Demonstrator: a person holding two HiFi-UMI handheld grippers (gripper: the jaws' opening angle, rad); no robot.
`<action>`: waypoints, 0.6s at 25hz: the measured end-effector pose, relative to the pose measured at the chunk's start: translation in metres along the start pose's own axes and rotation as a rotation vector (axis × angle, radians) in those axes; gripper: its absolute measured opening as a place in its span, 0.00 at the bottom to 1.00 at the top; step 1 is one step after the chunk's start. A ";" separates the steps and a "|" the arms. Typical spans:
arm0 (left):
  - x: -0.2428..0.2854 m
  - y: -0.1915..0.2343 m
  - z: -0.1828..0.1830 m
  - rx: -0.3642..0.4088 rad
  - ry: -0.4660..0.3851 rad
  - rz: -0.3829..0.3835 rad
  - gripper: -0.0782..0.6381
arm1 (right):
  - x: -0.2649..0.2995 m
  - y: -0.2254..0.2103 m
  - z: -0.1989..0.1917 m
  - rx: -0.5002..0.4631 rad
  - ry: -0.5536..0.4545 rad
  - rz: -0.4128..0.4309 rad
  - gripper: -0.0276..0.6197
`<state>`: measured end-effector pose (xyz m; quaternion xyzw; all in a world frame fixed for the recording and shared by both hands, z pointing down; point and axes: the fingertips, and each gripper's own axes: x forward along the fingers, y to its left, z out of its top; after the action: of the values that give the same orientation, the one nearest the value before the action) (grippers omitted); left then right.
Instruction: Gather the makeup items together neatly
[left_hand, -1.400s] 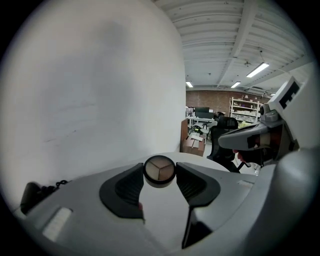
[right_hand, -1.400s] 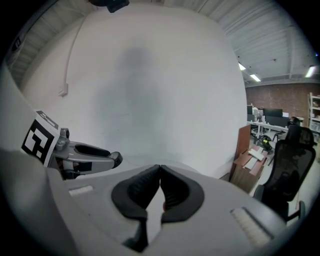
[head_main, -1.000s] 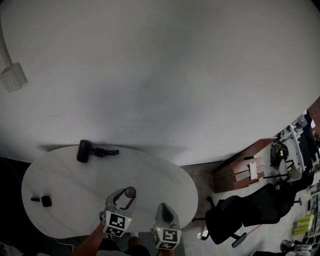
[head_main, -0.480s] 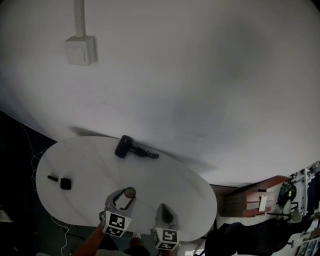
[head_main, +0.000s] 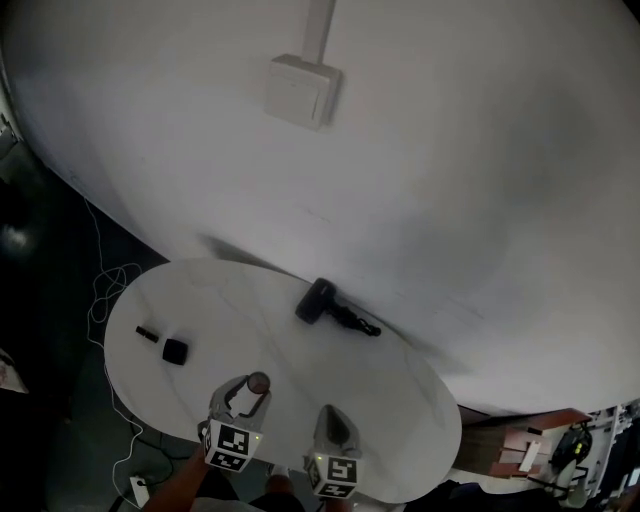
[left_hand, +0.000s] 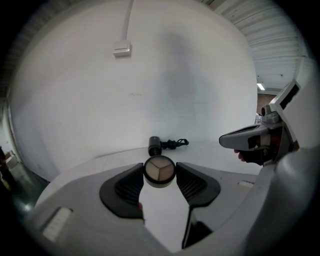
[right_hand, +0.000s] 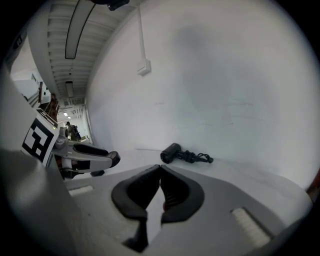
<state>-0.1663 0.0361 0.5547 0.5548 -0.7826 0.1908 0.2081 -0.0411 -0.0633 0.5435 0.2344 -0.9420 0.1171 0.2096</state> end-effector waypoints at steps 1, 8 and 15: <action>-0.002 0.009 -0.005 -0.011 0.005 0.014 0.41 | 0.006 0.008 -0.001 -0.007 0.007 0.016 0.05; -0.012 0.067 -0.046 -0.076 0.054 0.099 0.41 | 0.043 0.059 -0.013 -0.038 0.060 0.103 0.05; -0.009 0.110 -0.090 -0.130 0.121 0.153 0.41 | 0.075 0.093 -0.037 -0.058 0.136 0.160 0.05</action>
<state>-0.2579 0.1255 0.6177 0.4662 -0.8195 0.1880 0.2754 -0.1342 -0.0007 0.5989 0.1437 -0.9444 0.1215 0.2696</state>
